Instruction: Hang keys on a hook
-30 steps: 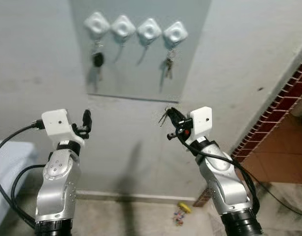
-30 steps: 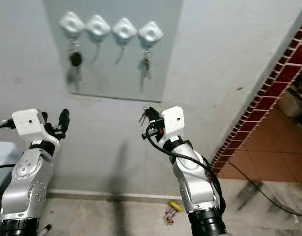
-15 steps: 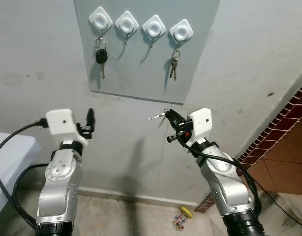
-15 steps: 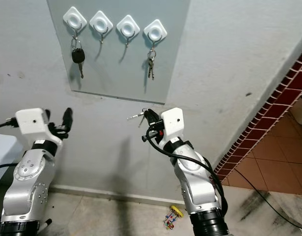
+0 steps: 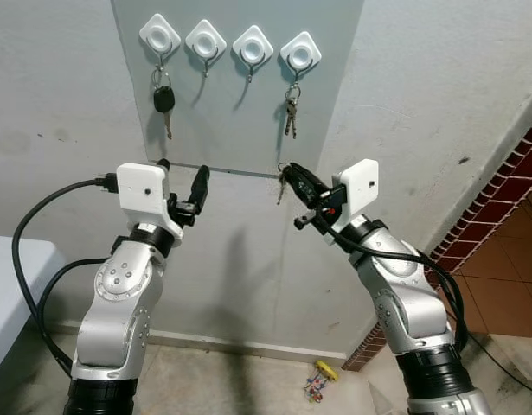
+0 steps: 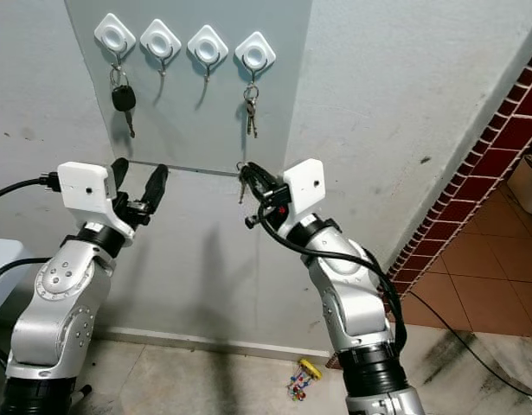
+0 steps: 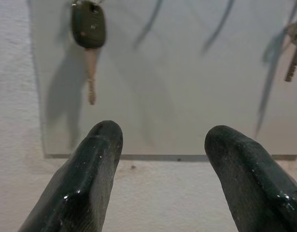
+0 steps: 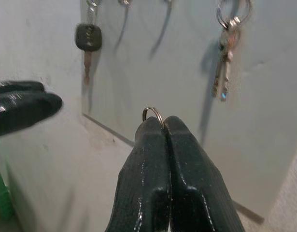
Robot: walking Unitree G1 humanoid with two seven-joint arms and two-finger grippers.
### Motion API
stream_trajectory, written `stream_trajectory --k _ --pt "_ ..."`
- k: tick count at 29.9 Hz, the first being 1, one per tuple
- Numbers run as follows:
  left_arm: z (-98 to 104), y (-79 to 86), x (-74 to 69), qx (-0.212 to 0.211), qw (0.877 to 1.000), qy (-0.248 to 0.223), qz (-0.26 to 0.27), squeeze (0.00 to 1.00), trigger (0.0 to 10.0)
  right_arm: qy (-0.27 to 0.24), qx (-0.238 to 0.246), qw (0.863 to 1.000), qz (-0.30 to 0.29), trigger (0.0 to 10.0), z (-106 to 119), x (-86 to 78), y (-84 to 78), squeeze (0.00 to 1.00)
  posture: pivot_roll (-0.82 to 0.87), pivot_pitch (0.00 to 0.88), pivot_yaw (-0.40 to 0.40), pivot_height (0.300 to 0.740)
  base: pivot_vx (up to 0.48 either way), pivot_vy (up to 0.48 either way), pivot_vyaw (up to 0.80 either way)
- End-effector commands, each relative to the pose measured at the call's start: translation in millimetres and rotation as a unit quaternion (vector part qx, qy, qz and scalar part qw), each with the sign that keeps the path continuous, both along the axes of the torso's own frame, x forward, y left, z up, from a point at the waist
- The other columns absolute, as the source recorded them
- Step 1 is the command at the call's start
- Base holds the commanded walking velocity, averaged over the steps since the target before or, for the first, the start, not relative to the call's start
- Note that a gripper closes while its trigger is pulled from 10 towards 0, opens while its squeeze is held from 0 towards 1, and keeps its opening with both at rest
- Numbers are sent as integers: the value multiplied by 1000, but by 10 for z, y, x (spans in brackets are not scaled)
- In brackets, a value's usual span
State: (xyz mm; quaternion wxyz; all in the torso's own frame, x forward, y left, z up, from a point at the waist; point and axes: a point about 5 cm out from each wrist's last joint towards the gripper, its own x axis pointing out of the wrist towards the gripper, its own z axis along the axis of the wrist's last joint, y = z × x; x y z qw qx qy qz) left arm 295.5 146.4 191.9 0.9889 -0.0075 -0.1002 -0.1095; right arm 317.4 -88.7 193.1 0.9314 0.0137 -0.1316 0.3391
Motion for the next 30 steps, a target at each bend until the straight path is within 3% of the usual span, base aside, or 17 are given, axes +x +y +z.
stream_trajectory --k 1,10,30 --pt "131 -56 -6 5 1000 -20 -21 0 10000 -17 6 1000 14 10000 131 25 37 0 -58 16 -45 728 0 0 0" --pt "299 -119 24 10 998 -42 -40 0 10000 -49 39 997 45 10000 427 126 222 0 -54 15 -44 728 0 0 0" --pt "399 -167 5 10 998 -50 -49 0 10000 -31 82 996 20 10000 610 387 399 0 -43 12 -47 728 0 0 0"
